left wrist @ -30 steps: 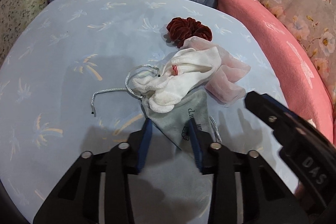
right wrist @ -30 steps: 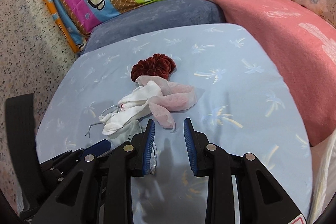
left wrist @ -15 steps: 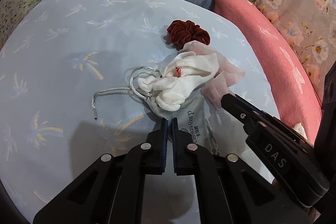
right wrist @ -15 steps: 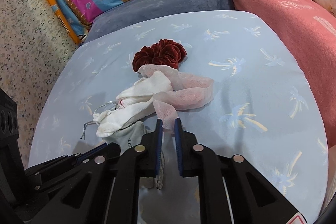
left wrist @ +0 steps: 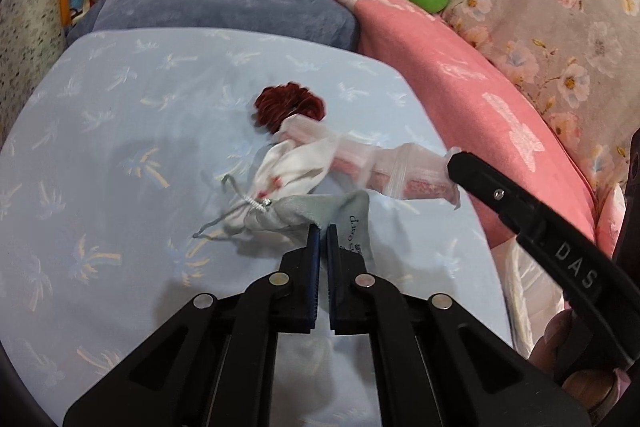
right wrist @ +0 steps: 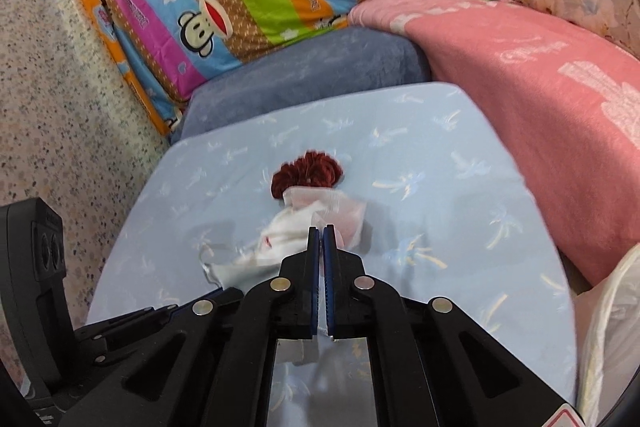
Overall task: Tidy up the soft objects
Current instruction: 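Grasp the pink mesh cloth with the right tool while the left tool lifts the grey pouch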
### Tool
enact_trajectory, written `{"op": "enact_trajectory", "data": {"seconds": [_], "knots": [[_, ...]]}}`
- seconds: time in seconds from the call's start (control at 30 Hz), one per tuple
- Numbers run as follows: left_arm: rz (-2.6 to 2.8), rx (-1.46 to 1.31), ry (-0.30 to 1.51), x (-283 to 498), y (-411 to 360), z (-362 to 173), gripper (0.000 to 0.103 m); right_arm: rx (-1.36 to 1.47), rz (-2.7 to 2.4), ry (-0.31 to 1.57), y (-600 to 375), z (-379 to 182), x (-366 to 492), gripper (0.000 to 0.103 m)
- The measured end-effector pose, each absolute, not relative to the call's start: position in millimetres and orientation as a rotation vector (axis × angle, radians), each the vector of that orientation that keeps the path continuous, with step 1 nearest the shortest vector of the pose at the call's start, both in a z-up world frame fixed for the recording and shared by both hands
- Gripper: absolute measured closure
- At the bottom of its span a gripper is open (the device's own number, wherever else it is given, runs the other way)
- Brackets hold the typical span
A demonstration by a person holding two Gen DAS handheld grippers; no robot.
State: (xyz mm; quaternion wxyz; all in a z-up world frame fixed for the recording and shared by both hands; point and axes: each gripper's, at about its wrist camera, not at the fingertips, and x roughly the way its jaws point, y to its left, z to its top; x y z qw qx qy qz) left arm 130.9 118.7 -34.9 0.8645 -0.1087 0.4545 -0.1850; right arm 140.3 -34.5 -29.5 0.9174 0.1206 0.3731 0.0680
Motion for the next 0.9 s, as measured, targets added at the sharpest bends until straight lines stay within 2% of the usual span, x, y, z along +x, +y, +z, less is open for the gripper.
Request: {"op": "enact_trajectory", "data": {"seconds": [0.47, 0.8, 0.9], "knots": [[-0.489, -0.131, 0.856, 113.4, 69.2, 8.8, 0.100, 0.268, 0.068, 0.541, -94.3, 56.4, 82.5, 0.101], [-0.502, -0.099, 0.848, 101.0, 51.1, 10.5, 0.100, 0.300, 0.037, 0.592, -128.7, 53.9, 63.2, 0.100], [-0.490, -0.098, 0.853, 103.1, 52.2, 7.9, 0.100, 0.302, 0.030, 0.615, -130.5, 44.3, 62.5, 0.097]]}}
